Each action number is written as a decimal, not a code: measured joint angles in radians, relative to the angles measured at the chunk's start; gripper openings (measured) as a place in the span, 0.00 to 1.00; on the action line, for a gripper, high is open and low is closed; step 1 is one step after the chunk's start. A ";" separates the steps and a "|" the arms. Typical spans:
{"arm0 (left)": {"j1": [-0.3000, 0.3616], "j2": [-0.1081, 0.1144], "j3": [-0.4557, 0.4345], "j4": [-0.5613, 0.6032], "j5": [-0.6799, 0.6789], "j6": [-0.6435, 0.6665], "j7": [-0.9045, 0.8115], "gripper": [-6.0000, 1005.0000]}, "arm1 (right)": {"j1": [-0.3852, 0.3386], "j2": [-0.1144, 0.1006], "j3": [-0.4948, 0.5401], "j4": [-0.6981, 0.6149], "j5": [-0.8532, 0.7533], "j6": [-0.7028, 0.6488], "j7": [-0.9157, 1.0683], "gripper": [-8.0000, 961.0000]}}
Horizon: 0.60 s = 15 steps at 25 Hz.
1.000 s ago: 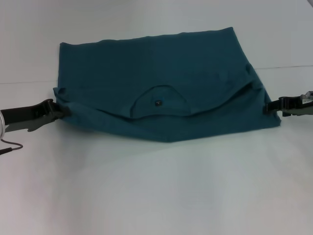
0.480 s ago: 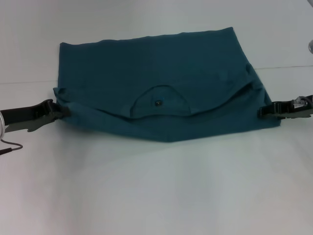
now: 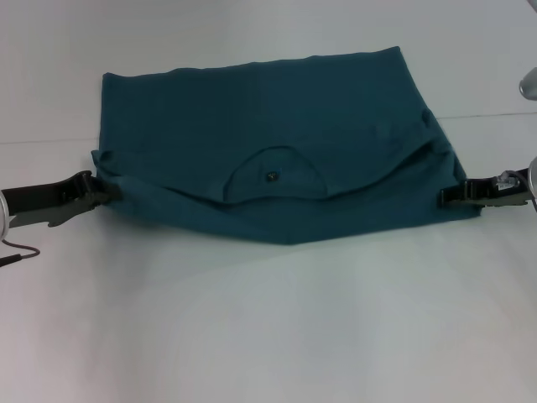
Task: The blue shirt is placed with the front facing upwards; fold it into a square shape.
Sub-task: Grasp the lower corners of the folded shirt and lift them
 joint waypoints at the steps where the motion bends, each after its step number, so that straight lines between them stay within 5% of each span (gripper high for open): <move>1: 0.000 0.000 0.000 0.000 0.000 0.000 0.000 0.01 | 0.001 0.001 -0.008 0.000 0.000 0.005 0.002 0.57; 15: 0.000 0.000 0.000 -0.001 0.000 0.004 0.000 0.01 | 0.025 0.002 -0.034 0.033 0.000 0.009 0.006 0.56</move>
